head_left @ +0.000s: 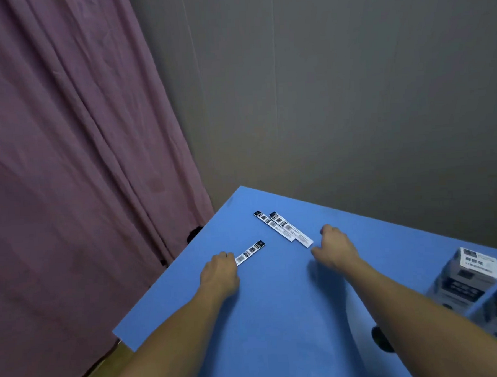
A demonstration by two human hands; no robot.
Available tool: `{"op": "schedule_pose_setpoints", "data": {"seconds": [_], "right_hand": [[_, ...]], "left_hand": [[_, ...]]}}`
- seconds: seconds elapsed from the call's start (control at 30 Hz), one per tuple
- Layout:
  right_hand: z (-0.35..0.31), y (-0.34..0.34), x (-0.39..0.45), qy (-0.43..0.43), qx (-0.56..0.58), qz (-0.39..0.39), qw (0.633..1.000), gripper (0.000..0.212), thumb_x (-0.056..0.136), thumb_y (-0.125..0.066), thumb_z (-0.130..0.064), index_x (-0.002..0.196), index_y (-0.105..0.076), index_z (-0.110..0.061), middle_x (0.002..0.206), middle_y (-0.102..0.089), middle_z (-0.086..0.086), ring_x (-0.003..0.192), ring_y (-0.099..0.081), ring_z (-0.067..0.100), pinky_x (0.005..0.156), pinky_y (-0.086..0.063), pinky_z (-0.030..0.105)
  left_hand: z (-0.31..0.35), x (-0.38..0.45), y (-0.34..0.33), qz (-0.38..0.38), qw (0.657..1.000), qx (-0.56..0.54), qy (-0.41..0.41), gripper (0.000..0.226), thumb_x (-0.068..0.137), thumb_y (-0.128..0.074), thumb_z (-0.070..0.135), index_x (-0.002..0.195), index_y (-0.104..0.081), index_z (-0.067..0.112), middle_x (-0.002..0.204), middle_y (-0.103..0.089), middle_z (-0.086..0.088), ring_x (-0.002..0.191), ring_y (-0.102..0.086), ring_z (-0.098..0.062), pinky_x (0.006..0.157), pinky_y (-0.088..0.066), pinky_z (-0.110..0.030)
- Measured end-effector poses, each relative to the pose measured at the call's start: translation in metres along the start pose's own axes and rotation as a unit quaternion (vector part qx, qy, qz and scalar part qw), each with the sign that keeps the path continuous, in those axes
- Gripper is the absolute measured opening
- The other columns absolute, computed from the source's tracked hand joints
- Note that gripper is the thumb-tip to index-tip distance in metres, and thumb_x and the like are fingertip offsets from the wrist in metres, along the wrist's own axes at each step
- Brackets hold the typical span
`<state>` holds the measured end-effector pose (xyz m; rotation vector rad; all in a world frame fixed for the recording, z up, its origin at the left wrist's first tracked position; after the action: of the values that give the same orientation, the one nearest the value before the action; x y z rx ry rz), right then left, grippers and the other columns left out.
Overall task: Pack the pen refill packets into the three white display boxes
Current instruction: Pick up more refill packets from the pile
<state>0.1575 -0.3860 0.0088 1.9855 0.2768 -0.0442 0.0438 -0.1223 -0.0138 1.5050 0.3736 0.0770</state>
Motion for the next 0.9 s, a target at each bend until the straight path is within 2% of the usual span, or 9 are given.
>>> {"op": "schedule_pose_setpoints", "data": {"seconds": [0.3, 0.43, 0.57, 0.63, 0.77, 0.9], "right_hand": [[0.013, 0.007, 0.033, -0.04, 0.024, 0.023, 0.999, 0.054, 0.087, -0.061, -0.026, 0.136, -0.044, -0.011, 0.137, -0.05, 0.008, 0.124, -0.05, 0.029, 0.096, -0.046, 0.038], [0.009, 0.008, 0.047, -0.026, 0.04, 0.032, 0.998, 0.061, 0.085, -0.063, -0.026, 0.14, -0.042, -0.01, 0.139, -0.05, 0.008, 0.125, -0.05, 0.028, 0.1, -0.046, 0.039], [0.005, 0.005, 0.055, -0.011, 0.052, 0.043, 0.998, 0.061, 0.087, -0.064, -0.026, 0.141, -0.042, -0.009, 0.141, -0.05, 0.009, 0.128, -0.049, 0.027, 0.102, -0.045, 0.038], [0.008, 0.004, 0.059, -0.008, 0.056, 0.048, 0.997, 0.061, 0.087, -0.064, -0.025, 0.141, -0.042, -0.009, 0.142, -0.05, 0.009, 0.129, -0.049, 0.027, 0.104, -0.044, 0.038], [0.02, 0.005, 0.062, -0.012, 0.065, 0.056, 0.996, 0.059, 0.089, -0.062, -0.026, 0.141, -0.042, -0.008, 0.141, -0.05, 0.009, 0.129, -0.048, 0.026, 0.104, -0.043, 0.038], [0.032, 0.008, 0.061, -0.011, 0.089, 0.07, 0.994, 0.056, 0.09, -0.062, -0.025, 0.141, -0.044, -0.01, 0.139, -0.052, 0.007, 0.127, -0.051, 0.024, 0.104, -0.044, 0.038]], "left_hand": [[0.017, 0.07, -0.001, -0.003, 1.0, 0.019, -0.005, 0.031, 0.096, -0.049, 0.011, 0.128, -0.049, 0.011, 0.131, -0.048, -0.008, 0.122, -0.05, -0.029, 0.095, -0.047, -0.04], [0.014, 0.096, 0.003, -0.028, 0.992, -0.097, 0.07, 0.031, 0.094, -0.052, 0.009, 0.125, -0.053, 0.007, 0.13, -0.05, -0.013, 0.12, -0.055, -0.033, 0.095, -0.049, -0.041], [0.013, 0.124, 0.005, -0.044, 0.958, -0.232, 0.162, 0.032, 0.09, -0.059, 0.012, 0.121, -0.06, 0.007, 0.127, -0.061, -0.014, 0.115, -0.062, -0.034, 0.089, -0.051, -0.035], [0.022, 0.135, 0.006, -0.052, 0.947, -0.262, 0.181, 0.034, 0.087, -0.061, 0.019, 0.119, -0.062, 0.008, 0.125, -0.063, -0.012, 0.113, -0.063, -0.032, 0.086, -0.051, -0.033], [0.051, 0.149, 0.006, -0.059, 0.93, -0.296, 0.212, 0.051, 0.07, -0.061, 0.051, 0.107, -0.066, 0.016, 0.113, -0.067, -0.005, 0.101, -0.065, -0.029, 0.086, -0.056, -0.034], [0.079, 0.163, 0.007, -0.066, 0.937, -0.259, 0.224, 0.074, 0.067, -0.063, 0.068, 0.121, -0.061, 0.018, 0.122, -0.06, -0.005, 0.113, -0.057, -0.028, 0.079, -0.044, -0.035]]}}
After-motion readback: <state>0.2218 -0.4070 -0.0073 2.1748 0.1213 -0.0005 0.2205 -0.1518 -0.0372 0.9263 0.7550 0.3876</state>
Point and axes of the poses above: each hand's wrist, its own x-axis towards the middle knuckle, its own y-axis out of the back of the hand, z = x × y, the point moved 4 cm from there along x, towards the middle knuckle
